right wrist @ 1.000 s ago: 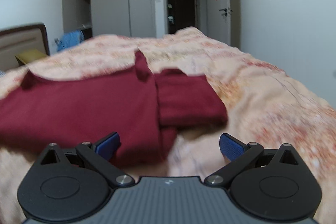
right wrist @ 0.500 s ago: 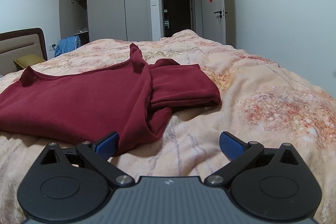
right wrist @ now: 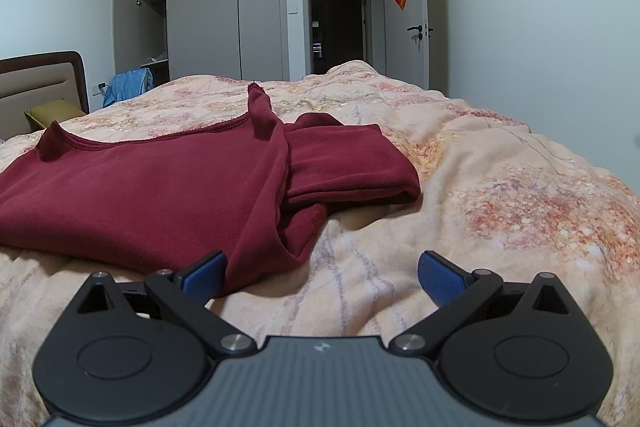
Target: Fold small clothes
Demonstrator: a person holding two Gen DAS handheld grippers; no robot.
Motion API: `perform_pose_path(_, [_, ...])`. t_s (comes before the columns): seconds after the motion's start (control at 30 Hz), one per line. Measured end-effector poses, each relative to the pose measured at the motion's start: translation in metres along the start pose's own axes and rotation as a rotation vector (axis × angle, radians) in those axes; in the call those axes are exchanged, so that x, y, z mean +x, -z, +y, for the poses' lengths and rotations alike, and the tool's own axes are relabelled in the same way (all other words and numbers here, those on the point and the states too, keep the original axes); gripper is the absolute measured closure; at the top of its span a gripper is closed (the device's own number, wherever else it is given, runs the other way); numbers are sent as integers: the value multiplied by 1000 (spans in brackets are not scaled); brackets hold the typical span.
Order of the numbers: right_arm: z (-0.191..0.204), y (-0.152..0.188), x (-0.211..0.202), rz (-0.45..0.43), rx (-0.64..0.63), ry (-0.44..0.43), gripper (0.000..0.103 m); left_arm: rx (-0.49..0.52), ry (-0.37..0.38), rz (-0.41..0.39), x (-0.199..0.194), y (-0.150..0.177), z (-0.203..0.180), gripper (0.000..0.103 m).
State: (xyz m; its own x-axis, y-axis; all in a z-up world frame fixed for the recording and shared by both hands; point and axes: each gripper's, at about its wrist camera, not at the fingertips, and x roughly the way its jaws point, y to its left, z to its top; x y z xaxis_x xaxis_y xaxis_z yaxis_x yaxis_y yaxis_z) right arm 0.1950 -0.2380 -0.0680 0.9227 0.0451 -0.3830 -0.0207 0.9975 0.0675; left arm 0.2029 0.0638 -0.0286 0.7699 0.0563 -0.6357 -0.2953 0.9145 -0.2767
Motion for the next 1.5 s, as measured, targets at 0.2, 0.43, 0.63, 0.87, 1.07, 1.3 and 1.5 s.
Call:
perform_pose_path(0.2, [1,-20,-19,-20,41,-100,0,2,12,7,2,1,2,1])
perform_pose_path(0.43, [48,-59,-22,-123,-113,-208,0,-20,23,5,1,0,5,1])
perform_pose_path(0.63, [103,-73,18,-12,-173,-284,0,-153,91,1,-1,-3,24,1])
perform_pose_path(0.87, [149,-58,58,121,-246,-287,0,-319,153,-11,0,-4,43,1])
perform_pose_path(1.07, [127,-34,72,115,-83,-358,0,-319,140,-24,3,1,41,1])
perform_pose_path(1.3, [125,-35,69,107,-95,-352,0,-301,122,-23,5,0,38,1])
perform_pose_path(1.5, [125,-34,68,104,-94,-353,0,-306,115,-23,5,0,36,1])
